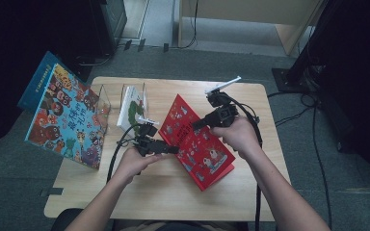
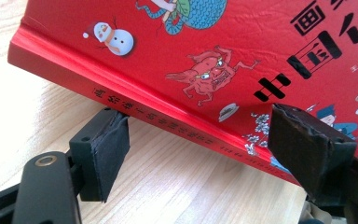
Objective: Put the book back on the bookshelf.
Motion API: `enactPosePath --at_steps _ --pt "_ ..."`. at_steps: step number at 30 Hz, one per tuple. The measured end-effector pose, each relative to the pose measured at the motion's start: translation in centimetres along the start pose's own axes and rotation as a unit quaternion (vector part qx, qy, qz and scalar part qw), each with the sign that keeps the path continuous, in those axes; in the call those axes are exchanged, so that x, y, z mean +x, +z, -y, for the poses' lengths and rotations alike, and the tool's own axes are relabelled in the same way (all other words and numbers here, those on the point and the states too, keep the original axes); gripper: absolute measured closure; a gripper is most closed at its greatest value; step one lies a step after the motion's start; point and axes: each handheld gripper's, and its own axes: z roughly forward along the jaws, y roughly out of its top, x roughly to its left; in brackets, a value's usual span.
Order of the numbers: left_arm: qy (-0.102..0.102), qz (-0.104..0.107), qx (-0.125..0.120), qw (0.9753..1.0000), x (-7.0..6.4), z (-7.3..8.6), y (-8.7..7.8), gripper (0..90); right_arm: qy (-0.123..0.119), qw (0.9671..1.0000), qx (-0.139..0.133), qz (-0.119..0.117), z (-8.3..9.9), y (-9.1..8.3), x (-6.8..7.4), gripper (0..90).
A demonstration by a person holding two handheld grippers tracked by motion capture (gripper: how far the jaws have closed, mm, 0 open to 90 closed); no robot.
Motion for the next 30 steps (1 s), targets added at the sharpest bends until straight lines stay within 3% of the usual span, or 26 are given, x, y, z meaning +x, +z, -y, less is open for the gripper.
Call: enactPosePath --at_steps 11,16,20,23,27,30 --pt "0.027 0.012 0.001 0.9996 -0.1 -0.8 -0.3 12.9 -0.011 0.9987 -0.027 -0.042 1.4 -0.9 -0.5 85.8" --pt "0.045 0.015 0.001 0.9989 -0.3 -1.0 -0.5 10.7 -0.03 0.9974 -0.033 -0.057 1.9 -1.2 -0.3 84.2" --pt "0.034 0.024 -0.015 0.999 -0.3 -1.3 -1.0 9.6 -0.04 0.9965 -0.035 -0.065 2.2 -1.4 -0.3 83.8" --pt "0.043 0.023 -0.025 0.9985 -0.3 -1.6 -1.4 9.3 -0.047 0.9947 -0.044 -0.079 2.5 -1.5 -0.5 83.2" --pt "0.031 0.056 -0.034 0.9974 0.0 -1.8 -1.9 9.7 -0.057 0.9926 -0.054 -0.093 2.6 -1.7 -0.7 83.4" --pt "0.035 0.054 -0.054 0.9964 0.0 -1.8 -2.6 10.6 -0.068 0.9908 -0.062 -0.099 2.7 -1.7 -0.9 83.9"
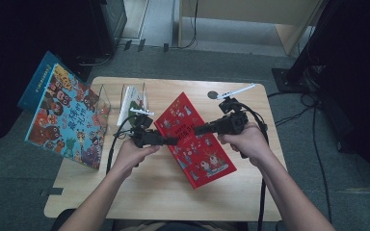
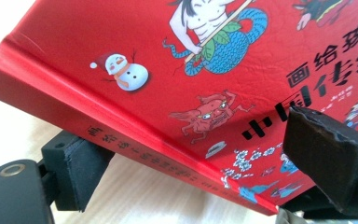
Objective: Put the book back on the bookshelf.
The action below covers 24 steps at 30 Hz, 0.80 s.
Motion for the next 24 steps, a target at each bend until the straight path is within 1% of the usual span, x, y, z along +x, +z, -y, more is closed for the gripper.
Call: enactPosePath --at_steps 2,3,4,5,8,10,11,15,17,19,20,21,24 --pt "0.002 0.002 -0.008 1.0 0.0 0.0 -0.5 12.8 -0.009 0.9999 0.003 0.006 0.1 0.0 -0.1 86.4" --pt "0.012 0.0 -0.012 0.9999 -0.1 0.0 -0.7 14.6 -0.015 0.9998 0.006 0.011 0.2 0.1 -0.1 88.2" --pt "0.026 -0.012 -0.015 0.9995 -0.4 0.0 -1.0 16.6 -0.022 0.9996 0.009 0.017 0.3 0.2 -0.3 88.7" --pt "0.033 -0.022 -0.014 0.9991 -0.6 -0.1 -1.2 17.2 -0.024 0.9996 0.01 0.011 0.4 0.3 -0.6 88.7" --pt "0.035 -0.029 -0.012 0.9989 -0.7 -0.3 -1.6 18.6 -0.029 0.9996 0.002 0.001 0.8 0.4 -1.0 88.7" --pt "0.031 -0.025 -0.017 0.9991 -0.6 -0.3 -1.9 22.1 -0.031 0.9995 0.001 -0.001 0.9 0.5 -1.1 88.7" --pt "0.034 -0.026 -0.018 0.9989 -0.6 -0.3 -2.1 24.8 -0.034 0.9994 0.001 -0.002 1.0 0.5 -1.3 88.7" --pt "0.041 -0.033 -0.032 0.9981 -0.7 -0.3 -2.7 29.4 -0.048 0.9988 0.013 -0.006 1.4 0.7 -1.6 88.7" --pt "0.045 -0.036 -0.036 0.9977 -0.8 -0.4 -3.0 32.1 -0.05 0.9986 0.014 -0.008 1.5 0.9 -1.9 88.7" --pt "0.049 -0.04 -0.035 0.9974 -0.9 -0.6 -3.2 34.0 -0.049 0.9986 0.01 -0.014 1.8 1.0 -2.2 88.7" --pt "0.053 -0.041 -0.035 0.9971 -0.9 -0.6 -3.3 34.6 -0.053 0.9984 0.008 -0.016 1.9 1.1 -2.3 88.7" --pt "0.053 -0.042 -0.035 0.9971 -1.0 -0.6 -3.4 35.3 -0.051 0.9985 0.009 -0.018 2.0 1.1 -2.5 88.7" --pt "0.056 -0.042 -0.034 0.997 -1.1 -0.7 -3.7 37.9 -0.058 0.998 0.006 -0.022 2.2 1.3 -2.7 88.5"
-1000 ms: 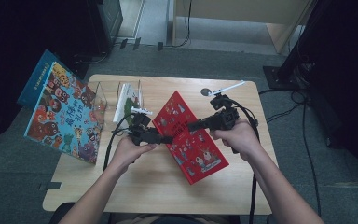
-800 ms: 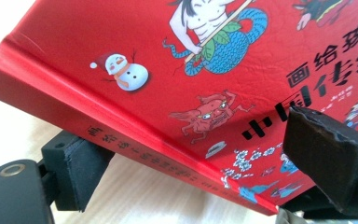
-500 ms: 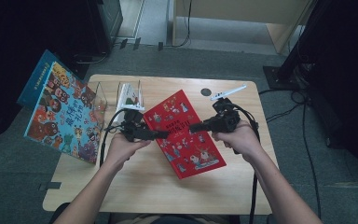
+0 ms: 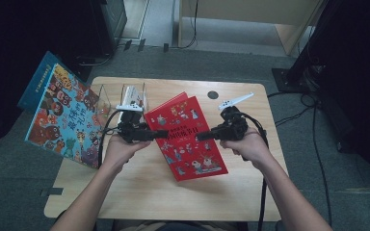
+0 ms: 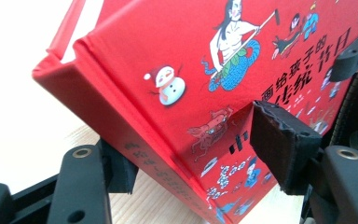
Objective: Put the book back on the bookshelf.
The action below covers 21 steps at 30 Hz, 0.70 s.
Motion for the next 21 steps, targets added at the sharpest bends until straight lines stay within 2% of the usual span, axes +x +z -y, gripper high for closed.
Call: enactPosePath --at_steps 3,5,8,13,17,21 --pt "0.004 0.0 -0.007 1.0 0.0 -0.1 -0.2 41.3 -0.006 1.0 0.006 -0.002 0.3 0.3 -0.4 87.4" --pt "0.014 0.003 -0.013 0.9998 -0.1 -0.2 -0.5 46.2 -0.013 0.9996 0.021 0.012 0.5 0.7 -0.6 84.7" --pt "0.024 0.005 -0.011 0.9996 -0.2 -0.4 -0.8 50.9 -0.02 0.999 0.037 0.017 0.9 1.5 -1.1 82.9" --pt "0.03 0.007 -0.008 0.9995 -0.3 -0.7 -1.1 56.9 -0.028 0.9988 0.032 0.026 1.0 1.7 -1.7 77.8" --pt "0.028 0.011 -0.002 0.9996 -0.3 -1.0 -1.1 60.0 -0.034 0.9982 0.028 0.042 1.0 1.8 -2.1 73.8" --pt "0.035 0.017 0.007 0.9992 -0.5 -1.3 -1.2 64.5 -0.038 0.9975 0.024 0.055 1.1 2.0 -2.5 68.2"
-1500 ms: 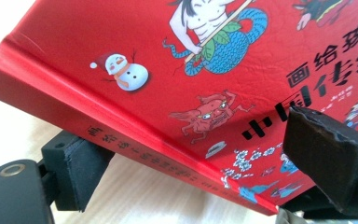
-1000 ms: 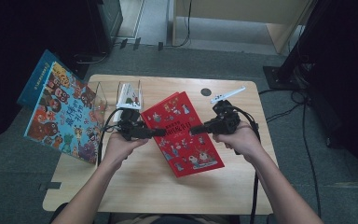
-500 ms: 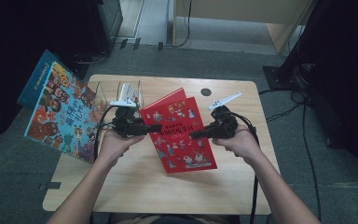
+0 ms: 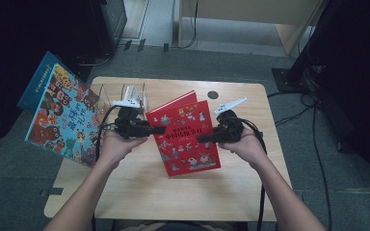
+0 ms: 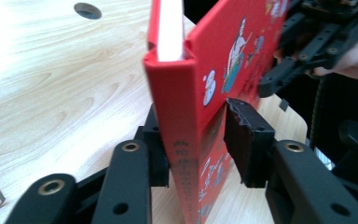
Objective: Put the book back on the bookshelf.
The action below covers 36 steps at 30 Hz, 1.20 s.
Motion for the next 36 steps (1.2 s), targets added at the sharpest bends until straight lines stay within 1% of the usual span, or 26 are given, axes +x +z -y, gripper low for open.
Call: enactPosePath --at_steps 4,6,8,9,11,12,14,15,16,17,18,20,22,25,27,28,30,32,34,36 --pt "0.017 0.005 0.008 0.9998 -0.3 -0.3 -0.1 68.1 -0.002 1.0 0.004 0.003 0.2 0.4 -0.2 65.3" --pt "0.019 0.008 0.009 0.9998 -0.4 -0.4 -0.2 69.3 -0.003 1.0 -0.001 0.002 0.3 0.5 -0.3 63.9" --pt "0.018 0.02 0.007 0.9996 -0.4 -0.5 -0.3 71.0 -0.003 1.0 -0.003 0.002 0.3 0.6 -0.4 62.3" --pt "0.023 0.023 0.008 0.9994 -0.5 -0.5 -0.4 71.9 -0.006 1.0 -0.004 0.005 0.3 0.6 -0.4 60.8" --pt "0.032 0.027 0.013 0.999 -0.9 -0.6 -0.3 74.4 -0.011 0.9998 -0.002 0.019 0.3 0.7 -0.4 55.3" --pt "0.035 0.028 0.015 0.9989 -1.0 -0.6 -0.3 75.2 -0.009 0.9997 0.0 0.022 0.3 0.7 -0.4 53.6" --pt "0.04 0.026 0.017 0.9987 -1.3 -0.7 -0.2 76.1 -0.013 0.9995 0.002 0.028 0.4 0.8 -0.5 50.8" --pt "0.043 0.024 0.021 0.9986 -1.3 -0.7 -0.2 76.3 -0.013 0.9993 0.001 0.034 0.5 0.9 -0.5 50.4" --pt "0.046 0.022 0.02 0.9985 -1.4 -0.8 -0.3 76.3 -0.011 0.9994 0.001 0.034 0.5 0.9 -0.6 50.4" --pt "0.047 0.026 0.019 0.9984 -1.4 -0.8 -0.3 76.7 -0.007 0.9994 -0.004 0.034 0.6 0.8 -0.7 49.8" --pt "0.049 0.025 0.02 0.9983 -1.4 -0.8 -0.4 77.2 -0.006 0.9993 -0.008 0.037 0.6 0.8 -0.7 49.3" --pt "0.05 0.025 0.017 0.9983 -1.5 -0.9 -0.7 79.6 -0.007 0.9984 -0.011 0.056 0.7 0.5 -0.8 51.8" --pt "0.052 0.023 0.017 0.9982 -1.5 -0.9 -0.9 80.7 0.01 0.998 -0.027 0.056 1.0 0.0 -1.3 55.2" --pt "0.051 0.019 0.015 0.9984 -1.5 -1.0 -1.0 80.9 0.002 0.9967 -0.043 0.068 1.1 -0.4 -1.4 55.3" --pt "0.054 0.021 0.015 0.9982 -1.5 -1.1 -1.0 80.9 -0.006 0.9948 -0.066 0.077 1.0 -0.6 -1.3 52.0" --pt "0.055 0.022 0.016 0.9981 -1.6 -1.1 -1.0 80.9 -0.01 0.9933 -0.08 0.083 0.9 -0.7 -1.2 51.7" --pt "0.057 0.02 0.018 0.998 -1.7 -1.2 -0.9 80.9 -0.014 0.9919 -0.091 0.087 0.7 -0.7 -1.2 51.0" --pt "0.06 0.018 0.02 0.9978 -1.8 -1.2 -0.9 80.9 -0.015 0.9914 -0.094 0.089 0.6 -0.5 -1.1 50.3" --pt "0.059 0.019 0.022 0.9979 -1.8 -1.3 -0.9 80.8 -0.015 0.9917 -0.093 0.087 0.4 -0.2 -1.1 51.1" --pt "0.056 0.018 0.022 0.998 -1.7 -1.4 -0.9 80.8 -0.017 0.9913 -0.094 0.091 0.3 0.0 -1.0 51.5"
